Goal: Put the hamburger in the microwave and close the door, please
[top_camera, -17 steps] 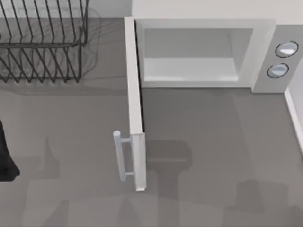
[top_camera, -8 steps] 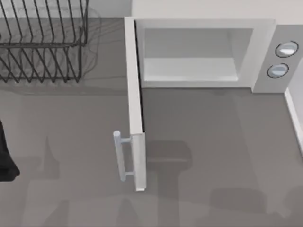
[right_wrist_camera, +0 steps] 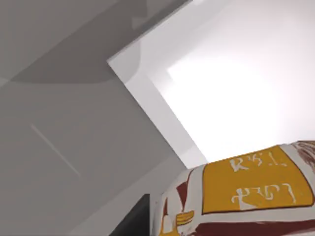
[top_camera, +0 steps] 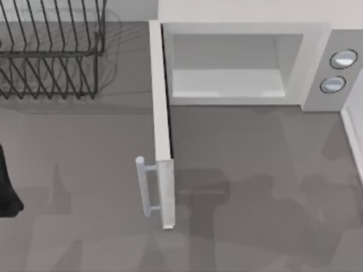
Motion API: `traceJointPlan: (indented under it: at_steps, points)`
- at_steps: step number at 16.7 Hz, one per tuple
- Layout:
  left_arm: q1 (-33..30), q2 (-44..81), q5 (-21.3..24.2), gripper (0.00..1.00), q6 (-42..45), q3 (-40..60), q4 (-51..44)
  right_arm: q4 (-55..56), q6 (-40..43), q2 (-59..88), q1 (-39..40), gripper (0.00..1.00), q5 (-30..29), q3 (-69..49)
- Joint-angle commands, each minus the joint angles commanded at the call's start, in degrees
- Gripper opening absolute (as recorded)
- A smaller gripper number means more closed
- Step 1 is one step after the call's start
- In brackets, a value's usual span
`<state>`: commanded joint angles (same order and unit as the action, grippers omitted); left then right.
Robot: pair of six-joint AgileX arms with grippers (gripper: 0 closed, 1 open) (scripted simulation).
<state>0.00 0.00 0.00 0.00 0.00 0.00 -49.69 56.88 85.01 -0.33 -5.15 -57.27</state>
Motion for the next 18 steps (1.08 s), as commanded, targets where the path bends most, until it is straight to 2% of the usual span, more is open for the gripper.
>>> traceJointPlan:
  at_steps: [10,14,18]
  points:
    - [0.0,0.0,0.0,1.0,0.0,0.0,0.0,52.3,-44.0,29.2,27.9,0.0,-15.6,-6.8]
    - [0.0,0.0,0.0,1.0,0.0,0.0,0.0,70.8,-60.3,37.5,34.4,0.0,-23.6,-8.6]
    - [0.0,0.0,0.0,1.0,0.0,0.0,0.0,82.4,-70.8,42.1,37.6,0.0,-30.0,-9.7]
